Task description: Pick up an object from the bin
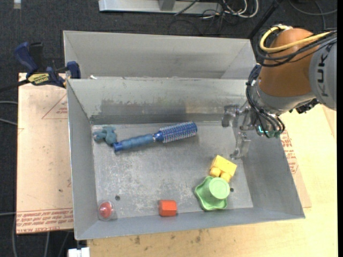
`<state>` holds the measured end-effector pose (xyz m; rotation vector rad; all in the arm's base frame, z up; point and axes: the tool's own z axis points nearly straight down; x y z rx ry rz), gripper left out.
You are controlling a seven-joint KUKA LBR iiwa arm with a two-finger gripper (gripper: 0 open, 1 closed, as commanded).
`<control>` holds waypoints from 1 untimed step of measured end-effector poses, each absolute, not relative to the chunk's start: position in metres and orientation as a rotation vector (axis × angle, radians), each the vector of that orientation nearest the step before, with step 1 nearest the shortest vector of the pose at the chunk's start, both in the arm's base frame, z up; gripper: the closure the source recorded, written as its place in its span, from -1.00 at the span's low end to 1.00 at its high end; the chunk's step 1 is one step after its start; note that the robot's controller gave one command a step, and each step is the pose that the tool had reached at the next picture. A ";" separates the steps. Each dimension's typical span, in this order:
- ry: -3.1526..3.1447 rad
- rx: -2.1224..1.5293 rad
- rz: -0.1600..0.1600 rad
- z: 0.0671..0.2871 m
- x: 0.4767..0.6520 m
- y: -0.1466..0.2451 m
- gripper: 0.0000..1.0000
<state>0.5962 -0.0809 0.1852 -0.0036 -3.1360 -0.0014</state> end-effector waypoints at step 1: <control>-3.097 0.501 -0.003 0.119 0.513 -0.100 -1.00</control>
Offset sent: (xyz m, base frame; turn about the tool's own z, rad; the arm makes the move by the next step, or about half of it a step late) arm -0.0817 -0.0189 -0.0644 -0.3267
